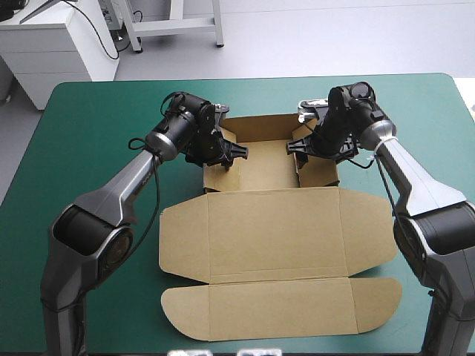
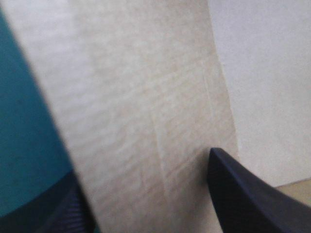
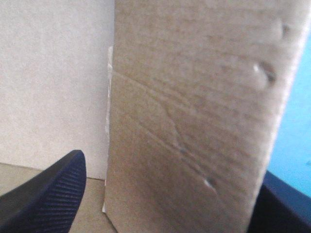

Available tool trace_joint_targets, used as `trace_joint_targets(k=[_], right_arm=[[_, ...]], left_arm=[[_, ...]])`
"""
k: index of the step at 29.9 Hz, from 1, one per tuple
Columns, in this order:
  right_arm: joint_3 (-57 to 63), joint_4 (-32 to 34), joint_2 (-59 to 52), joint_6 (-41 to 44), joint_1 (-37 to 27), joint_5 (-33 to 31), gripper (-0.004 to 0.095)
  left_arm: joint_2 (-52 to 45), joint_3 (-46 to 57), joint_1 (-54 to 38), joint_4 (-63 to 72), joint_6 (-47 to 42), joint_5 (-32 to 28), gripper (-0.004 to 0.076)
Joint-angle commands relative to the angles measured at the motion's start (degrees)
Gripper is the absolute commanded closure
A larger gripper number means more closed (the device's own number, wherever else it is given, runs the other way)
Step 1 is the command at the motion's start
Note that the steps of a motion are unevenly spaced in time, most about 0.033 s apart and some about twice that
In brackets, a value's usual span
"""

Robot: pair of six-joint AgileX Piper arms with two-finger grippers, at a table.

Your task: Fold the box

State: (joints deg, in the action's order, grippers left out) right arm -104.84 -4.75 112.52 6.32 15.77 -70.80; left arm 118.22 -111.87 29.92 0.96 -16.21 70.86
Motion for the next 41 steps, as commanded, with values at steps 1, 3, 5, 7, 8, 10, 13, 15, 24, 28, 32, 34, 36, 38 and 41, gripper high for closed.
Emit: trace_joint_targets(k=[1, 3, 5, 7, 8, 10, 13, 15, 24, 28, 32, 34, 36, 38, 41], right_arm=[[-3.81, 1.10, -3.25, -0.09, -0.06, 0.57, 0.0165], [-5.83, 1.83, -3.25, 0.32, -0.06, -0.27, 0.0166], [-7.85, 2.00, -3.25, 0.45, -0.06, -0.86, 0.0166], [-9.35, 1.88, -3.37, 0.80, -0.06, -0.86, 0.0166], [-10.04, 1.74, -3.37, 0.80, -0.06, -0.86, 0.0166], [-10.46, 1.91, -3.51, 0.94, -0.06, -0.86, 0.0166], [-10.35, 3.08, -4.27, 0.68, -0.06, -0.86, 0.0166], [-9.89, 3.94, -5.27, 0.40, -0.06, -0.86, 0.0167], [-7.05, 7.06, -11.84, -0.38, -0.06, -0.86, 0.0166], [-2.67, 7.65, -13.08, -0.38, -0.06, -0.86, 0.0167], [2.22, 7.65, -13.08, -0.74, -0.06, 0.79, 0.0166], [4.66, 7.65, -13.08, -0.74, -0.06, 2.44, 0.0167], [7.24, 7.51, -13.08, -0.74, -0.06, 4.14, 0.0167], [9.32, 6.98, -12.69, -0.63, -0.06, 5.92, 0.0167], [11.55, 5.93, -12.18, -0.63, -0.06, 8.81, 0.0169]], left_arm=[[-5.41, -1.65, 0.31, -2.31, 0.56, 2.85, 0.0276], [-6.51, -1.65, 0.31, -3.31, 0.56, 2.85, 0.0276], [-7.70, -1.65, 0.31, -3.75, 1.03, 2.85, 0.0276], [-8.87, -1.65, 0.31, -4.11, 2.83, 2.85, 0.0277], [-9.49, -1.65, 0.31, -4.11, 3.35, 2.85, 0.0287], [-10.92, -1.65, 0.31, -4.20, 3.34, 2.85, 0.0313], [-13.36, -1.65, 0.31, -4.35, 3.53, 2.85, 0.0406], [-15.26, -1.65, 0.31, -3.86, 5.04, 2.85, 0.0531], [-24.04, -1.58, 0.31, 2.81, 9.26, 2.85, 0.0732], [-28.03, 1.05, 0.31, 2.08, 9.26, 2.85, 0.0732], [-33.95, 8.40, 0.31, 1.69, 9.26, 2.85, 0.0732], [-36.87, 12.52, 0.31, 1.69, 10.24, 2.85, 0.0732], [-39.90, 17.28, 0.31, 1.06, 10.57, 2.36, 0.0732], [-42.44, 21.63, 0.31, -0.23, 9.97, 1.28, 0.0732], [-46.45, 28.62, 0.31, -0.96, 9.04, -1.10, 0.0732]])
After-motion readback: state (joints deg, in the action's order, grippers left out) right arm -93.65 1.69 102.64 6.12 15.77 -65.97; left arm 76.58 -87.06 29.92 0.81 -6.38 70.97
